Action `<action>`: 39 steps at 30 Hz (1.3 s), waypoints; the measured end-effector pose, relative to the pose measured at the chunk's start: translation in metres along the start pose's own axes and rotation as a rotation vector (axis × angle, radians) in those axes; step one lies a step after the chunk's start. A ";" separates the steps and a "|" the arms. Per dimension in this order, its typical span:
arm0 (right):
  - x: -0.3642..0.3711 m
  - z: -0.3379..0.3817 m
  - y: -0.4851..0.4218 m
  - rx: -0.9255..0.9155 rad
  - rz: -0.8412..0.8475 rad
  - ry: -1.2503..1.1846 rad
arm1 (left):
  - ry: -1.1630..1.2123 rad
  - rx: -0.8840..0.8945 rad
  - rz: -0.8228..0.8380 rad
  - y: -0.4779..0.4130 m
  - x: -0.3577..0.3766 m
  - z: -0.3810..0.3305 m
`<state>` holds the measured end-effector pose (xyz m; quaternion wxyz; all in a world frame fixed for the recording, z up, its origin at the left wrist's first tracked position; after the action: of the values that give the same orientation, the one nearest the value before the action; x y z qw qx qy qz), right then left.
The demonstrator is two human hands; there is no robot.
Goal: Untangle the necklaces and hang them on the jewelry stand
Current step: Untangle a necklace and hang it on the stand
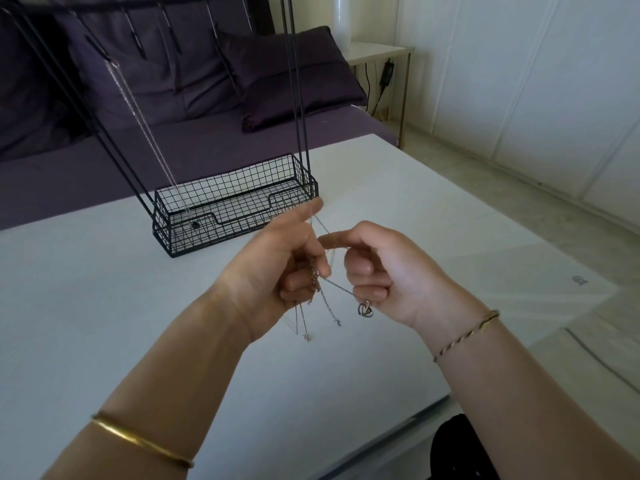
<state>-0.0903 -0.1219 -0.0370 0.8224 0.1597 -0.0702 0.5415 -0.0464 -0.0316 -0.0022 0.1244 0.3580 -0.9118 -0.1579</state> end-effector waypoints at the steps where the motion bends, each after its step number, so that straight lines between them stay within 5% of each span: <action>1: 0.002 -0.002 0.001 0.032 0.028 -0.015 | -0.007 0.008 -0.006 0.000 0.000 0.000; 5: 0.007 -0.007 0.003 0.091 0.077 0.010 | -0.005 0.034 -0.022 0.001 -0.001 -0.003; 14: -0.015 0.003 0.000 -0.160 -0.274 -0.173 | 0.001 0.100 -0.191 -0.001 -0.016 -0.008; 23: -0.025 0.019 0.001 -0.305 -0.297 0.600 | -0.158 0.271 -0.374 0.008 -0.029 -0.023; 30: -0.026 -0.008 0.003 0.068 -0.266 0.061 | -0.086 0.198 -0.362 0.002 -0.041 -0.012; 35: -0.021 -0.012 0.002 0.115 -0.221 -0.245 | -0.071 0.180 -0.351 -0.001 -0.045 -0.010; 39: -0.036 0.004 -0.002 -0.041 -0.307 0.009 | -0.191 0.192 -0.320 0.001 -0.042 -0.010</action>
<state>-0.1029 -0.1548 -0.0442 0.8990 0.1494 -0.0522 0.4084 -0.0135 -0.0040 0.0029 -0.0241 0.4917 -0.8619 -0.1213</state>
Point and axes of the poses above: each hand's wrist, its own y-axis away from the middle knuckle, its own x-axis out of the palm, z = x × y, the point moved 8 cm from there along -y, towards the middle knuckle, and after that the axes turned 8 degrees about -x, right-handed, at the moved point
